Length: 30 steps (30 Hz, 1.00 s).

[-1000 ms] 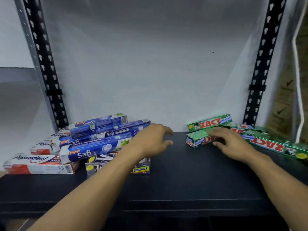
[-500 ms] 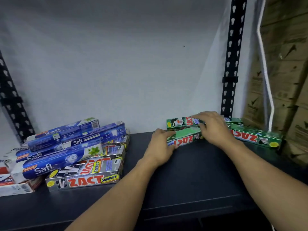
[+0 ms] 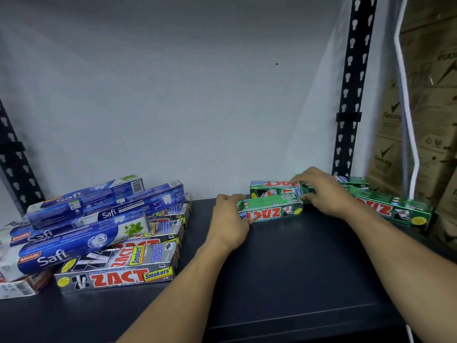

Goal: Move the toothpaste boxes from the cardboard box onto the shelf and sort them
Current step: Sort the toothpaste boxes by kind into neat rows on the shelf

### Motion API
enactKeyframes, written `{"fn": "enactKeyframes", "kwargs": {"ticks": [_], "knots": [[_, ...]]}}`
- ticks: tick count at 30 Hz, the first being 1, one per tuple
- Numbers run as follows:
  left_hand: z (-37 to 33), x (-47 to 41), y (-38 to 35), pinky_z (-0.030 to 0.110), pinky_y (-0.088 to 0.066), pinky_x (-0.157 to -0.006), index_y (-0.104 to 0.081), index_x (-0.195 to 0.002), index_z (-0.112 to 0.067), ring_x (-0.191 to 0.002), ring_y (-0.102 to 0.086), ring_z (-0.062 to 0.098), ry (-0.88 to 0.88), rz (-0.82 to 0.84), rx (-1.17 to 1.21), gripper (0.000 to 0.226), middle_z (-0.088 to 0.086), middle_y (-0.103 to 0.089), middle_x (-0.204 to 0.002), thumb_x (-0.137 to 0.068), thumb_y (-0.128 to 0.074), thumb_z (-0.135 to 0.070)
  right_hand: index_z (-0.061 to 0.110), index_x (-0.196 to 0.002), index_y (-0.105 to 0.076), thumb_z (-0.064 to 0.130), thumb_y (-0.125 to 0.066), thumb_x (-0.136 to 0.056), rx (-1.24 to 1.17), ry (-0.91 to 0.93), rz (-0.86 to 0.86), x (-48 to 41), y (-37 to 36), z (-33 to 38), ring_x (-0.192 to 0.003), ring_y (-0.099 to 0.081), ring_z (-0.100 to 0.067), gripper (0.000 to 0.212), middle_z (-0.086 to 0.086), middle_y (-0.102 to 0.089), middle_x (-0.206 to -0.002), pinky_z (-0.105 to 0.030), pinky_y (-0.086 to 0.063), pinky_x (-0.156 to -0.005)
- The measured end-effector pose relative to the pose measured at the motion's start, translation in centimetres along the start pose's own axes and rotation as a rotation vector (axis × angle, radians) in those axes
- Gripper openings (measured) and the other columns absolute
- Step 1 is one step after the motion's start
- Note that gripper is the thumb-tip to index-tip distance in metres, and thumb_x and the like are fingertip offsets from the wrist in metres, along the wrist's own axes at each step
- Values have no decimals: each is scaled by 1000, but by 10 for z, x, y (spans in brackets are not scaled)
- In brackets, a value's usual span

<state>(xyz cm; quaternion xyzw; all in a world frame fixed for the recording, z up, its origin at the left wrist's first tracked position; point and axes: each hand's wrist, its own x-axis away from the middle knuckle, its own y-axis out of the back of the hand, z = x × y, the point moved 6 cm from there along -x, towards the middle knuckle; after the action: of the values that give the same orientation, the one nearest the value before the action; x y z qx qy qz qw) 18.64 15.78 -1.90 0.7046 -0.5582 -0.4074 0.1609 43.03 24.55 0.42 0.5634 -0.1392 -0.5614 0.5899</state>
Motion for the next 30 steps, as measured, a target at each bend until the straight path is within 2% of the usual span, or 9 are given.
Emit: {"fn": "enactKeyframes", "kwargs": {"ticks": [4, 8, 14, 16, 19, 24, 26, 28, 30], "knots": [[0, 5, 4, 13, -30, -94, -56, -138, -23, -122, -48, 16, -16, 13, -11, 54, 1, -44, -131, -88, -75, -22, 20, -125, -67, 6, -70, -88, -19, -11, -287, 9, 22, 0, -109, -49, -21, 39, 0, -54, -116, -28, -37, -92], [-3, 10, 8, 15, -32, -96, -61, -132, -27, -119, -48, 13, -48, 17, 23, 42, -1, -47, -128, -91, -71, -24, 18, -127, -67, 13, -68, -91, 0, -178, -472, 22, 37, -14, -108, -53, -28, 36, -6, -55, -118, -34, -45, -88], [-3, 9, 14, 22, -43, -86, -68, -119, -29, -103, -59, 13, -25, -96, 169, 25, -2, -59, -115, -96, -61, -38, 17, -123, -69, 21, -68, -92, -62, -341, -563, 30, 47, -26, -105, -58, -31, 31, -12, -58, -118, -36, -45, -87], [-2, 9, 16, 24, -47, -85, -69, -114, -28, -100, -60, 12, 5, -118, 209, 23, -4, -61, -111, -96, -61, -40, 19, -124, -69, 22, -67, -93, -65, -358, -549, 29, 47, -31, -104, -59, -35, 32, -15, -61, -114, -38, -46, -89], [1, 9, 18, 22, -49, -73, -71, -106, -30, -87, -64, 8, 67, -127, 271, 20, -7, -70, -97, -97, -58, -42, 26, -130, -65, 27, -61, -96, -38, -425, -499, 28, 48, -45, -108, -59, -38, 33, -17, -61, -120, -42, -48, -93], [10, 8, 18, 38, -55, -88, -71, -100, -32, -89, -68, 11, 174, -156, 280, 33, -10, -73, -94, -93, -51, -57, 23, -148, -41, 38, -52, -99, 123, -640, -485, 28, 48, -55, -133, -40, -41, 52, -21, -42, -145, -54, -36, -106], [11, 7, 19, 38, -55, -87, -71, -95, -30, -86, -67, 14, 205, -180, 242, 38, -9, -72, -90, -92, -48, -60, 18, -146, -40, 38, -56, -97, 152, -630, -576, 30, 52, -46, -133, -37, -41, 56, -23, -39, -144, -54, -34, -110], [13, 7, 21, 38, -55, -85, -71, -91, -29, -81, -69, 18, 237, -210, 211, 45, -7, -73, -85, -89, -44, -65, 17, -140, -48, 38, -59, -96, 151, -503, -665, 32, 57, -26, -128, -41, -36, 50, -17, -44, -137, -51, -36, -108], [13, 8, 23, 38, -56, -81, -70, -84, -26, -73, -70, 22, 272, -239, 190, 52, -4, -72, -78, -86, -39, -68, 21, -127, -62, 36, -59, -96, -91, -317, -620, 30, 55, 1, -116, -54, -25, 34, -6, -56, -122, -43, -45, -101]]}}
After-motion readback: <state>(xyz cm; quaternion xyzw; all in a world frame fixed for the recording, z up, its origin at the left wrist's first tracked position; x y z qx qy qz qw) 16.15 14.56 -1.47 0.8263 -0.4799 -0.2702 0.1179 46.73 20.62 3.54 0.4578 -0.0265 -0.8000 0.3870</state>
